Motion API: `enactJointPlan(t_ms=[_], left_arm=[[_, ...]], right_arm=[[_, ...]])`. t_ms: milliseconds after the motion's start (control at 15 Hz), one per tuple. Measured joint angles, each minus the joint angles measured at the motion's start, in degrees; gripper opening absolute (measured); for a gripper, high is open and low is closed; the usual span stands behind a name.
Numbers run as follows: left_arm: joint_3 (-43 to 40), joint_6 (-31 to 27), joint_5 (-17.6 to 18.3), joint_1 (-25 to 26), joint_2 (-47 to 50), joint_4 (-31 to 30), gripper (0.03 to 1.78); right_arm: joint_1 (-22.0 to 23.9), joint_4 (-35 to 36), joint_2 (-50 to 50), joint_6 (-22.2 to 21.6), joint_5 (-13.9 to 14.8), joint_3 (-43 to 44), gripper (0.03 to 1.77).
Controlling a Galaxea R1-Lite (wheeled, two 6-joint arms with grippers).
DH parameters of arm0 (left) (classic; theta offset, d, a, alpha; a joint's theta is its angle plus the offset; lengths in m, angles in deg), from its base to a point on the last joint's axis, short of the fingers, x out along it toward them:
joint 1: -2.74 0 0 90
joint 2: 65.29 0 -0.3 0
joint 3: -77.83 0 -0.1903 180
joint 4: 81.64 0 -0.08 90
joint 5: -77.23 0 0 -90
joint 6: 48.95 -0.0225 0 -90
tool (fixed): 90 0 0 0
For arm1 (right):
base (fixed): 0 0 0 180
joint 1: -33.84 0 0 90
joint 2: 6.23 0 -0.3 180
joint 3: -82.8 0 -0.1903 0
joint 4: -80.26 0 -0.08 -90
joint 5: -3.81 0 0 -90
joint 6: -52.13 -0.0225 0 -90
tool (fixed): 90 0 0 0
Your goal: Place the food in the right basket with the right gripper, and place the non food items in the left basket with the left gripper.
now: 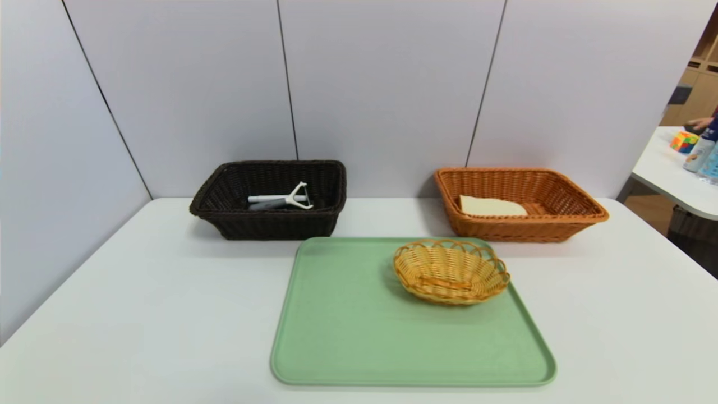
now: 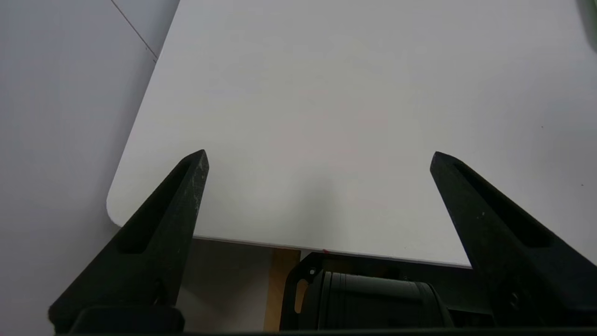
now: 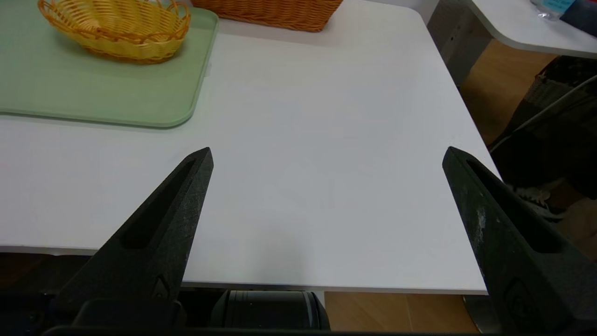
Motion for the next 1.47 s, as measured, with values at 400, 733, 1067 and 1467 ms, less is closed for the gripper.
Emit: enactJointPlan(t_ms=[400, 733, 1067, 1467], left_arm=[[-14.2, -4.6, 0.8, 0.2, 8.0, -14.7, 1.69], [-21.2, -5.6, 4.1, 0.2, 11.5, -27.3, 1.69], [-27.0, -5.3, 8.1, 0.2, 11.8, -38.6, 1.69], [-30.5, -4.5, 12.8, 0.2, 11.9, -41.4, 1.69]], right_arm=[[0.3, 11.9, -6.2, -4.4, 0.5, -10.6, 1.70], [0.3, 19.0, -7.4, -5.2, 0.6, -17.2, 1.70], [0.3, 42.5, -7.5, -4.9, 0.9, -31.3, 1.70], [0.3, 54.8, -7.5, -5.2, 0.3, -43.0, 1.70]])
